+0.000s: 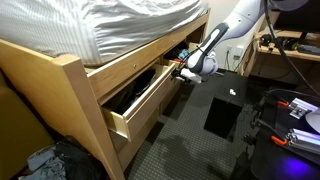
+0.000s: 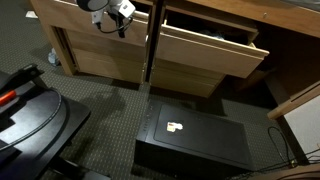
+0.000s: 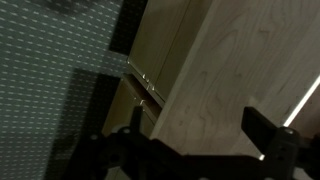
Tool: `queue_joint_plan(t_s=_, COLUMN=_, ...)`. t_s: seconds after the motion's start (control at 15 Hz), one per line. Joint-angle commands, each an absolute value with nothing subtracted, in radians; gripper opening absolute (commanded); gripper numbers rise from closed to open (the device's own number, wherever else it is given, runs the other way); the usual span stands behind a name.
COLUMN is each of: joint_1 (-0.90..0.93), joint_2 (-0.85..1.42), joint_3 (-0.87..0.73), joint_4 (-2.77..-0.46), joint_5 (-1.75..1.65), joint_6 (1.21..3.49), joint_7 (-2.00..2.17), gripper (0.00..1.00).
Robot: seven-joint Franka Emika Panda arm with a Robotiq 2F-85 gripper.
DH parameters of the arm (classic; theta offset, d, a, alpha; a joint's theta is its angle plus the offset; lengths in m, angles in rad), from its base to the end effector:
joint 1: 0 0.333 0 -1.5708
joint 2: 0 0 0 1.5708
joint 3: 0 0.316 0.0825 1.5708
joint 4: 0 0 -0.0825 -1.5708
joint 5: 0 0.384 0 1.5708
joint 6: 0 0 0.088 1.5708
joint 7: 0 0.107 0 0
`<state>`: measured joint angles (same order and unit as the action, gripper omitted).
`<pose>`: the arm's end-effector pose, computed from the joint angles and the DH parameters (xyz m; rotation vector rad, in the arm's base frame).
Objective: Close the topmost drawer
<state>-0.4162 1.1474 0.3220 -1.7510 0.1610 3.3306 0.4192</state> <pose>0.6238 -0.0924 -0.0036 -2.4703 1.2417 -0.5684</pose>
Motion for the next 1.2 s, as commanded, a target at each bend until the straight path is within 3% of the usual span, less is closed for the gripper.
queue_joint_plan(t_s=0.0, joint_1=-0.303, joint_2=1.244, joint_3=0.333, joint_4=-1.532, joint_5=0.171, joint_6=3.286, joint_7=0.352, gripper=1.0)
queue_joint_plan(t_s=0.47, joint_1=0.045, joint_2=1.336, joint_3=0.114, joint_4=-1.179, joint_5=0.244, joint_6=3.003, joint_7=0.399, gripper=1.0)
queue_joint_plan(t_s=0.53, joint_1=-0.02, joint_2=1.278, joint_3=0.181, joint_4=-1.313, joint_5=0.25, joint_6=3.093, joint_7=0.345, gripper=1.0)
queue_joint_plan(t_s=0.8, joint_1=0.1, joint_2=1.294, joint_3=0.059, joint_4=-1.228, joint_5=0.28, joint_6=2.991, joint_7=0.435, gripper=1.0)
queue_joint_plan(t_s=1.07, joint_1=0.081, joint_2=1.237, joint_3=0.07, joint_4=-1.233, joint_5=0.274, joint_6=2.705, joint_7=0.439, gripper=1.0)
queue_joint_plan(t_s=1.13, joint_1=0.082, joint_2=1.285, joint_3=0.078, joint_4=-1.205, joint_5=0.273, joint_6=2.798, joint_7=0.417, gripper=1.0)
